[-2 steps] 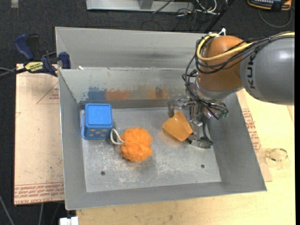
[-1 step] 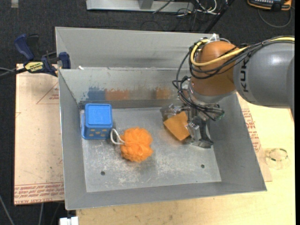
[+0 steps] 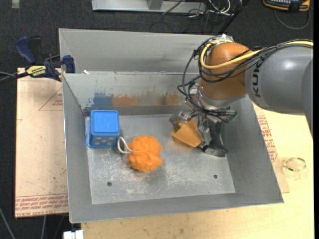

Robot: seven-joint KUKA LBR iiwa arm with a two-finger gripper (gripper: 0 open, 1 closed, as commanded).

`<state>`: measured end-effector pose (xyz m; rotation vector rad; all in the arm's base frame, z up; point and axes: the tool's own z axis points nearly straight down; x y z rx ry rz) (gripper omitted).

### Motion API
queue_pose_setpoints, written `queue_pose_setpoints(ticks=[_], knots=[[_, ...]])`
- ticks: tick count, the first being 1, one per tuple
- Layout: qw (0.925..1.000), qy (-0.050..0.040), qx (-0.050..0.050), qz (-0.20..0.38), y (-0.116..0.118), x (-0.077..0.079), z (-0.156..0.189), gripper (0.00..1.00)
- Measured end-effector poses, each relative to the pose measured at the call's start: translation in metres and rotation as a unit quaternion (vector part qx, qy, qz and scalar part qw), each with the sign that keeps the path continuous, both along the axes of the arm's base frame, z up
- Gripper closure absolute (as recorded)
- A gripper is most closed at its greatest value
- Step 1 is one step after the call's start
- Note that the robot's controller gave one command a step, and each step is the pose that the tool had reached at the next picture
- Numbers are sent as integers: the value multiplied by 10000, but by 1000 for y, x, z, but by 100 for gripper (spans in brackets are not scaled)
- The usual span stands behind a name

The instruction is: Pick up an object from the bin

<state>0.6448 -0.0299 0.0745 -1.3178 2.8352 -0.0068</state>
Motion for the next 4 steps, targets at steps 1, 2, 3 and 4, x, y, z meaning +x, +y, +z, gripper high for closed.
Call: queue_pose_setpoints(ticks=[1, 2, 3, 4], knots=[[10000, 0, 0, 0, 0, 0, 0, 100], [10000, -2, 2, -2, 0, 0, 1, 100], [10000, -3, 8, -5, 0, -1, 5, 100], [10000, 1, 10, -4, 1, -1, 14, 100]])
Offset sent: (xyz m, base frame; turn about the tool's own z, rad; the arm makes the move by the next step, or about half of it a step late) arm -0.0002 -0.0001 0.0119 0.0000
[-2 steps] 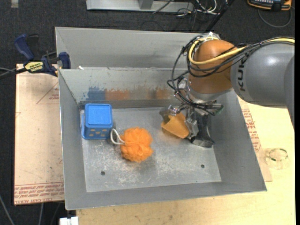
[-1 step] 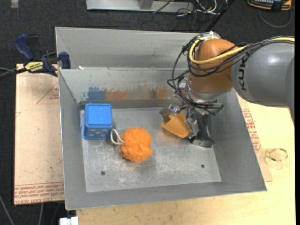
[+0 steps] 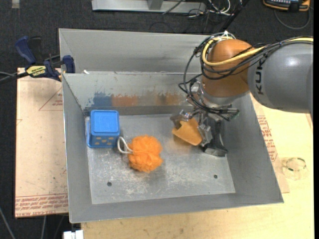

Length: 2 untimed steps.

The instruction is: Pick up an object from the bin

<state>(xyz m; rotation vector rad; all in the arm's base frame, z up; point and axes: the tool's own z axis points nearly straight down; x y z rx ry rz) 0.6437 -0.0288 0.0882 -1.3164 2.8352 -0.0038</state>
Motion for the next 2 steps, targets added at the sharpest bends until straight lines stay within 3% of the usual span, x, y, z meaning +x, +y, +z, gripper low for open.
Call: queue_pose_setpoints(ticks=[2], knots=[[10000, -5, 0, -3, 0, 0, 19, 100]])
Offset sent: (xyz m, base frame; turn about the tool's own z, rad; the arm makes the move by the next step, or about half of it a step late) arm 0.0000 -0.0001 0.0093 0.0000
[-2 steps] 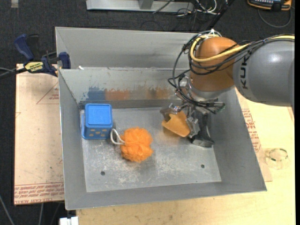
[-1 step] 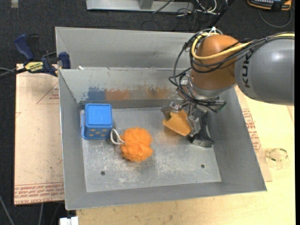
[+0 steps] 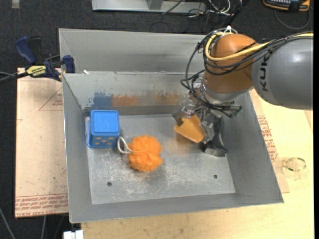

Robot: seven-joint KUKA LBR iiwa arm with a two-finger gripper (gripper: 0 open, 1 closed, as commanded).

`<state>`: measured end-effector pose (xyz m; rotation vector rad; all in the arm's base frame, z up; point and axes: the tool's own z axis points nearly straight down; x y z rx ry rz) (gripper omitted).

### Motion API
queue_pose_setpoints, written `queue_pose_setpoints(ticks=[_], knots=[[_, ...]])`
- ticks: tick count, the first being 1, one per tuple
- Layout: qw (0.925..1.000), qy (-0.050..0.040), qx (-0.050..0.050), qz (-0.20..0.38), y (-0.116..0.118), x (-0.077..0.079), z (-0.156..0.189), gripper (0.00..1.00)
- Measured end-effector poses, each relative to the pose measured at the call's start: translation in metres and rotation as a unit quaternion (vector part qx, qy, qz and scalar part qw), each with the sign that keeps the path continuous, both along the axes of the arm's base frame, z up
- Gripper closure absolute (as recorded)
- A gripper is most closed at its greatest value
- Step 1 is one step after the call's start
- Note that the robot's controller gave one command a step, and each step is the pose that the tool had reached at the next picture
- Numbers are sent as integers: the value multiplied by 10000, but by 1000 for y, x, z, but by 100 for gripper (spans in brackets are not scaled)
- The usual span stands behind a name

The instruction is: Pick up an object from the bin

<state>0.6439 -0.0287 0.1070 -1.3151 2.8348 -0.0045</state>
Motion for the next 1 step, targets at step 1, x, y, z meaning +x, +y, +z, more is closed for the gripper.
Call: queue_pose_setpoints(ticks=[1], knots=[[10000, 4, 1, -3, 0, 0, 11, 100]])
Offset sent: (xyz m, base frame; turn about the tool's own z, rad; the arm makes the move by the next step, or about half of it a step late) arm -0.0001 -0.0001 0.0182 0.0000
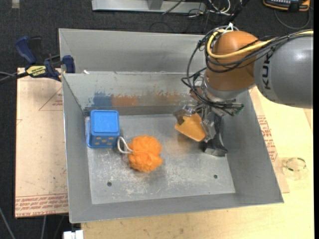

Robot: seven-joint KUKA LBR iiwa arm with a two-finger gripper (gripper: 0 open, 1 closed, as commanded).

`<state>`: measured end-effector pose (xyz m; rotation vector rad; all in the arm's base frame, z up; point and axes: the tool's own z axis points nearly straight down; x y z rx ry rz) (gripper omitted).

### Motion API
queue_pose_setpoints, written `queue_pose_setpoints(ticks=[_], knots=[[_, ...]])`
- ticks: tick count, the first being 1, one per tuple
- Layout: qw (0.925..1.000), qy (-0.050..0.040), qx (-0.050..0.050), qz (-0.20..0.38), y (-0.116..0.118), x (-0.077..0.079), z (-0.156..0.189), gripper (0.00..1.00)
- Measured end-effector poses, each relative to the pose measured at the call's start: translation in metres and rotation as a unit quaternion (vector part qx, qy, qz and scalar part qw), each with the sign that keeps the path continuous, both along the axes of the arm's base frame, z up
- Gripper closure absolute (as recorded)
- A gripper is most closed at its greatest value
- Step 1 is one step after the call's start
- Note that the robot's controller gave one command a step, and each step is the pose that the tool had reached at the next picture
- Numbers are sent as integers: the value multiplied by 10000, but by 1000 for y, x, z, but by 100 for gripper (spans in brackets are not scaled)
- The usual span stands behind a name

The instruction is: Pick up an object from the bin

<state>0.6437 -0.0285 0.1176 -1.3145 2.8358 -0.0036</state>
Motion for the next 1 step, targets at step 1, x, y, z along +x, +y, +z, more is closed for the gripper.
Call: queue_pose_setpoints(ticks=[1], knots=[[10000, -11, 0, -2, 0, 0, 11, 100]])
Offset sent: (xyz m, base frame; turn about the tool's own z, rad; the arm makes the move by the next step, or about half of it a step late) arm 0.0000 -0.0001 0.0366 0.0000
